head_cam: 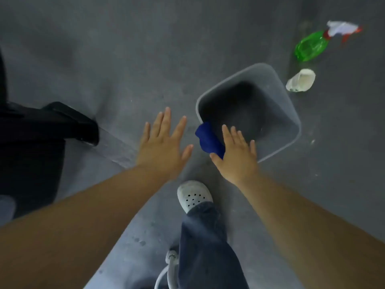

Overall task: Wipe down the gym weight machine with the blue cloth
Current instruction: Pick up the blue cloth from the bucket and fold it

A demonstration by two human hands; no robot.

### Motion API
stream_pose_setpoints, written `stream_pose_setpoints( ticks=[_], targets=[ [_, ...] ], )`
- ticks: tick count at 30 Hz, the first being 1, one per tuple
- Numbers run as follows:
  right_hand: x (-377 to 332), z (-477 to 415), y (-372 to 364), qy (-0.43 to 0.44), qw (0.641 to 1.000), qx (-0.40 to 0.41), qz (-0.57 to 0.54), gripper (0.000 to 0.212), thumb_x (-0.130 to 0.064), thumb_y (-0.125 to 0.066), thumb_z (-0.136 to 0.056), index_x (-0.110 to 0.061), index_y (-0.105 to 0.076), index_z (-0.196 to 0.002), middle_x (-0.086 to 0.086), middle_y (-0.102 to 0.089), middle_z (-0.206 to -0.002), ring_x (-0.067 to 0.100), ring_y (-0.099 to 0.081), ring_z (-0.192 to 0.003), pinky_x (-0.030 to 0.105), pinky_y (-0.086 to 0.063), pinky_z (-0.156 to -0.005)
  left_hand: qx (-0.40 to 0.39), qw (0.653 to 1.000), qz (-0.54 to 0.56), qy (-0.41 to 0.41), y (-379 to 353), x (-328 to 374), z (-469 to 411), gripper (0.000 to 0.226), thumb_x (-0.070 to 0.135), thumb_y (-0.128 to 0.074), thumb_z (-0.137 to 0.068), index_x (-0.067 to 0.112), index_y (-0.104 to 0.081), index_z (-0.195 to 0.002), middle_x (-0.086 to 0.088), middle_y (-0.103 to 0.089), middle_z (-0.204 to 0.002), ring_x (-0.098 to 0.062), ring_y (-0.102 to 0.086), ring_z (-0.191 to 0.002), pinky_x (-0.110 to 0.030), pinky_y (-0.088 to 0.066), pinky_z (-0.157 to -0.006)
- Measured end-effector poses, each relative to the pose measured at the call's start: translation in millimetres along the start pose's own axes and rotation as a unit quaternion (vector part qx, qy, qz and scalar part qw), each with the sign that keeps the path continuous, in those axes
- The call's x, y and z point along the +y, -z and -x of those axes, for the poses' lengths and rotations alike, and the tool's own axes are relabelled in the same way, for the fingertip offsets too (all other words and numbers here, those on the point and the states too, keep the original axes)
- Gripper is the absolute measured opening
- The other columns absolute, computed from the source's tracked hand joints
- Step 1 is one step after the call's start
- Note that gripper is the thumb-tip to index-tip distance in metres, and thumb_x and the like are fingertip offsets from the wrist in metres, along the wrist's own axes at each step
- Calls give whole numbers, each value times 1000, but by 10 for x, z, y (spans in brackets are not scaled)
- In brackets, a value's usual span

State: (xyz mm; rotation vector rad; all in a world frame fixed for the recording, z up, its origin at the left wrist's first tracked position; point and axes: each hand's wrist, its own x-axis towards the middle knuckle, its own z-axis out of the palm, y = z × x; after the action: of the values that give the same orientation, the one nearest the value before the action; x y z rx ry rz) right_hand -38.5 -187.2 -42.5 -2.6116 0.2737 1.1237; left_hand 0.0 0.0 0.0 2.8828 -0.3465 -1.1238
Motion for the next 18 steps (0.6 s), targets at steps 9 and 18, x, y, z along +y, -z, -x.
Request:
stream_pose_setpoints(
  ticks=[9, 18],
  targets=[
    [25, -193, -324, 1, 991, 35, -133, 46, -37, -51, -100, -26, -45, -144, 4, -67, -119, 28, -62, -109, 41, -52, -90, -52, 998, -12, -15, -438, 75, -113, 69, 56, -20, -101, 31, 17, -154, -8, 26, -161, -22, 19, -149, -42, 4, -122],
    [-167, 407, 184, 65, 972, 77, -214, 38, -8, -51, -98, -20, -57, -134, -2, -61, -129, 19, -57, -114, 27, -45, -92, 4, 995, 97, -31, -51, 11, 387, 79, 48, -44, -99, 33, 10, -155, -2, 18, -163, -25, -7, -150, -39, -18, -118]
  ],
)
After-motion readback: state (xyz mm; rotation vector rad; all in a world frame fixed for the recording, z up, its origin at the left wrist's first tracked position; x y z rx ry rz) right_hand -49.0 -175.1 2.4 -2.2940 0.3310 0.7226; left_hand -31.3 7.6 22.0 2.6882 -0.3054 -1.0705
